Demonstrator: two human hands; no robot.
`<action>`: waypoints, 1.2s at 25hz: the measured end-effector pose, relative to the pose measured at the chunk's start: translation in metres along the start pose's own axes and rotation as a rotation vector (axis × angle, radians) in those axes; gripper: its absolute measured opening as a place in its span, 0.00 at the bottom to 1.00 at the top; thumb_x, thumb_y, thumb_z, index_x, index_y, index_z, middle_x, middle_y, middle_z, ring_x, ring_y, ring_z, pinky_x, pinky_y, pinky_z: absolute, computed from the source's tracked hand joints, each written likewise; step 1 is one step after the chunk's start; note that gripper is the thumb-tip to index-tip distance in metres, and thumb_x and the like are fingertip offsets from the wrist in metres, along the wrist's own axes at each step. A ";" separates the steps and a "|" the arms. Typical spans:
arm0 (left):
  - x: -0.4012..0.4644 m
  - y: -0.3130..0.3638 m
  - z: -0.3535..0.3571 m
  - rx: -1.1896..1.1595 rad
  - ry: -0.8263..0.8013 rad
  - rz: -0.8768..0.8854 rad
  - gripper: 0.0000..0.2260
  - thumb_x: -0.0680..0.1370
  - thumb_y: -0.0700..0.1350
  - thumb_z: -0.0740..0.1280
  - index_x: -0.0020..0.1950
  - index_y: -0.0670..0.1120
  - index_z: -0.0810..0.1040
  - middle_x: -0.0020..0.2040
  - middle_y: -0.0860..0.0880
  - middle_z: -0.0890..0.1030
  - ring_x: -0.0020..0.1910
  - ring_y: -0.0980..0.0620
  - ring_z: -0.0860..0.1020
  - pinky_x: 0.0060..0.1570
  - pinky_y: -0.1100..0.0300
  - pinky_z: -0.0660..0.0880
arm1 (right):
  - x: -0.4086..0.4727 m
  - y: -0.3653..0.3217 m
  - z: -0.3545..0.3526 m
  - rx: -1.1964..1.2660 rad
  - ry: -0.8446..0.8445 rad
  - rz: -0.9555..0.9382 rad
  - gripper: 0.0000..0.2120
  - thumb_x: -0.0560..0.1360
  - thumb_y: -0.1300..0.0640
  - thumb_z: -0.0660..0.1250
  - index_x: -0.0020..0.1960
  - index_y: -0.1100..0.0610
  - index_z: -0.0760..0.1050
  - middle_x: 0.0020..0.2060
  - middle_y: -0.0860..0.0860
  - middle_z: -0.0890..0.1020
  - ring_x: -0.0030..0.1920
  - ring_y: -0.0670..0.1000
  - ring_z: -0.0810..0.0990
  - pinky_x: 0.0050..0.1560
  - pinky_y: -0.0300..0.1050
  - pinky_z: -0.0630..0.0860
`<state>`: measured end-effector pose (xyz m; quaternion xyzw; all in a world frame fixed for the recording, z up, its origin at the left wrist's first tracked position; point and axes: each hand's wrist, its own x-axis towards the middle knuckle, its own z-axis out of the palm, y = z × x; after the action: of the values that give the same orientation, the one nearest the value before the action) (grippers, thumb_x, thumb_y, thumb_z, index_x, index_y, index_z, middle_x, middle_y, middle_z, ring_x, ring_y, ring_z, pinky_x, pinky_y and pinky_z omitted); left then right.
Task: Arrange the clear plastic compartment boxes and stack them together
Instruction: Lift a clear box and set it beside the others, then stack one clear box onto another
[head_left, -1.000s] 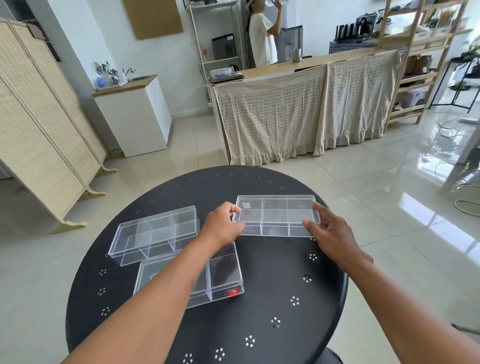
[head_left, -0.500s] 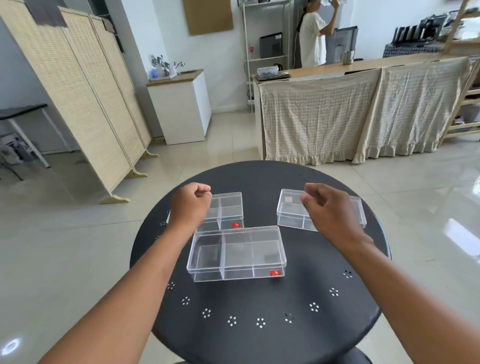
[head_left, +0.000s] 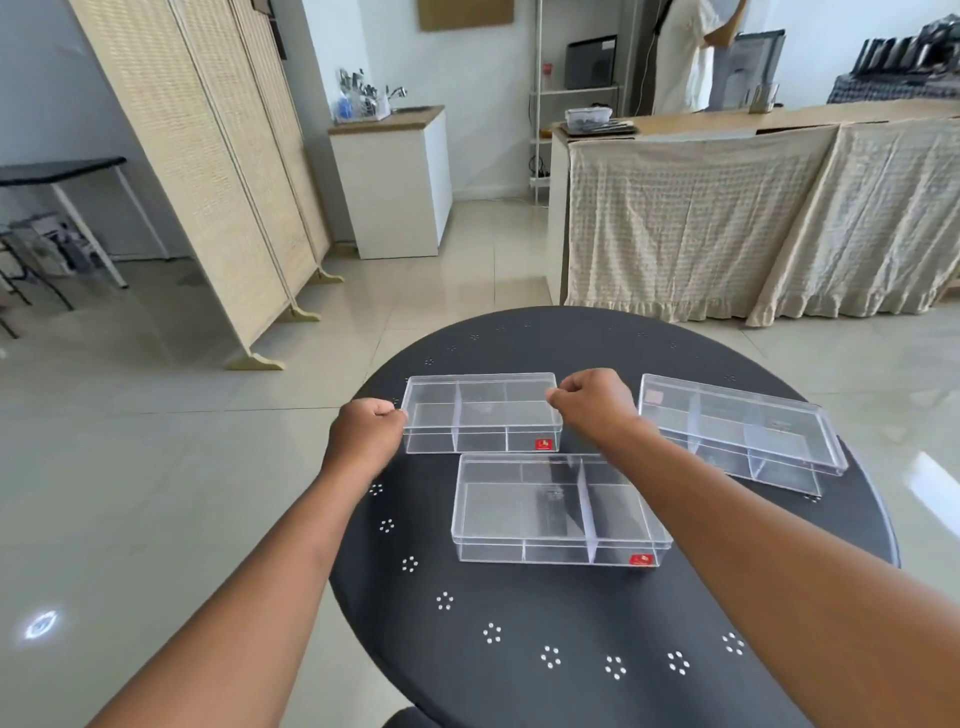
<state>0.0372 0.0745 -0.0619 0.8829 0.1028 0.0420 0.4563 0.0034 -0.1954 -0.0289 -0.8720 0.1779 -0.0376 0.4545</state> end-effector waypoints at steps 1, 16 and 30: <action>0.007 -0.006 0.006 -0.006 -0.022 -0.015 0.05 0.67 0.53 0.64 0.39 0.54 0.76 0.33 0.48 0.74 0.34 0.50 0.72 0.41 0.54 0.70 | 0.008 0.002 0.004 0.007 -0.009 0.041 0.14 0.78 0.57 0.69 0.36 0.62 0.77 0.30 0.54 0.74 0.30 0.52 0.71 0.32 0.39 0.70; 0.130 0.022 0.045 -0.180 0.056 -0.021 0.03 0.67 0.49 0.65 0.38 0.51 0.75 0.34 0.47 0.72 0.34 0.51 0.69 0.40 0.55 0.68 | 0.115 -0.025 0.039 0.450 0.239 0.174 0.06 0.72 0.56 0.76 0.36 0.53 0.84 0.40 0.52 0.88 0.39 0.52 0.84 0.52 0.51 0.85; 0.120 0.023 0.051 -0.104 0.050 0.016 0.13 0.74 0.48 0.64 0.32 0.48 0.67 0.30 0.46 0.67 0.32 0.47 0.65 0.35 0.55 0.62 | 0.112 -0.019 0.038 0.245 0.227 0.127 0.12 0.77 0.52 0.71 0.40 0.59 0.84 0.50 0.60 0.87 0.51 0.58 0.85 0.57 0.58 0.82</action>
<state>0.1661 0.0471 -0.0755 0.8574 0.1048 0.0732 0.4985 0.1218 -0.1943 -0.0462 -0.7871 0.2770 -0.1285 0.5360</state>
